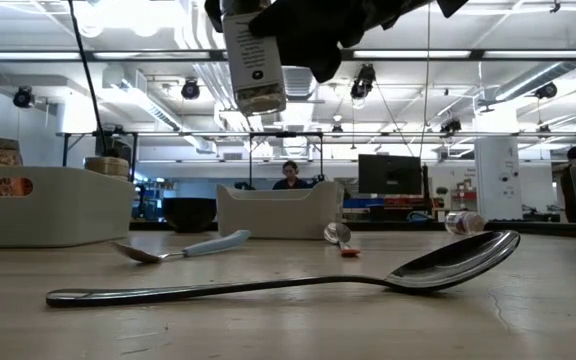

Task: Pick & Place Food Item
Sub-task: Put the white seasoning bottle into the left gray bin

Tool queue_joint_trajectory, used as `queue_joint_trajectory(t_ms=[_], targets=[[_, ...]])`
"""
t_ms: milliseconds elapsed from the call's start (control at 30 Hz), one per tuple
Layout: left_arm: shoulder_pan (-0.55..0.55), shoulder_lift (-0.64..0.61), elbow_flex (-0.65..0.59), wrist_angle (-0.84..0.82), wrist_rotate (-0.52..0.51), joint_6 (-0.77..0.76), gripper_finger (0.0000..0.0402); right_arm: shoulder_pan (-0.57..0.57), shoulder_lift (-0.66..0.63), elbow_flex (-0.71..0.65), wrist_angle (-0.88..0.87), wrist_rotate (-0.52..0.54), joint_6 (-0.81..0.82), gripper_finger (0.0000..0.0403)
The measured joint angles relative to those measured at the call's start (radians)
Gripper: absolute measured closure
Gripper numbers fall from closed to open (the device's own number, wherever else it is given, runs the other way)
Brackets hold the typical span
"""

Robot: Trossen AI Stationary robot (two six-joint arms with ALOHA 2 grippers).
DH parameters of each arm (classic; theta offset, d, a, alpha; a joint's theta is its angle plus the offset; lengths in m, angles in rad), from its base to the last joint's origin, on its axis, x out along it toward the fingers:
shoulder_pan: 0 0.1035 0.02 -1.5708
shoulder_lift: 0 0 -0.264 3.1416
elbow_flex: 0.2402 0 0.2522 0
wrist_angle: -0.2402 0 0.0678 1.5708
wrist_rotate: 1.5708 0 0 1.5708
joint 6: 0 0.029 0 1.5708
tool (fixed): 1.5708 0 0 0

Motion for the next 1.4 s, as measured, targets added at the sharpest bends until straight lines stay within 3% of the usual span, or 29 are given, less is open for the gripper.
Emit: queue_joint_trajectory(t_ms=[200, 433, 800, 1100, 1400], targets=[[0.000, 0.000, 0.000, 0.003, 0.054, 0.024, 0.0073, 0.002, 0.000, 0.002, 0.003, -0.003, -0.010, 0.0207], [0.000, 0.000, 0.000, 0.000, 0.095, 0.031, 0.0210, 0.005, 0.000, 0.002, 0.002, -0.020, -0.014, 0.0207], [0.002, 0.000, 0.000, 0.008, 0.118, 0.007, 0.0211, 0.007, 0.000, 0.001, 0.003, -0.033, -0.010, 0.0206], [0.004, -0.006, 0.005, 0.011, 0.128, -0.006, 0.0211, 0.010, -0.001, 0.010, 0.000, -0.037, -0.020, 0.0121], [0.010, -0.061, 0.006, -0.091, 0.091, -0.039, 0.0211, 0.008, -0.001, -0.002, 0.004, -0.017, 0.030, 0.0110]])
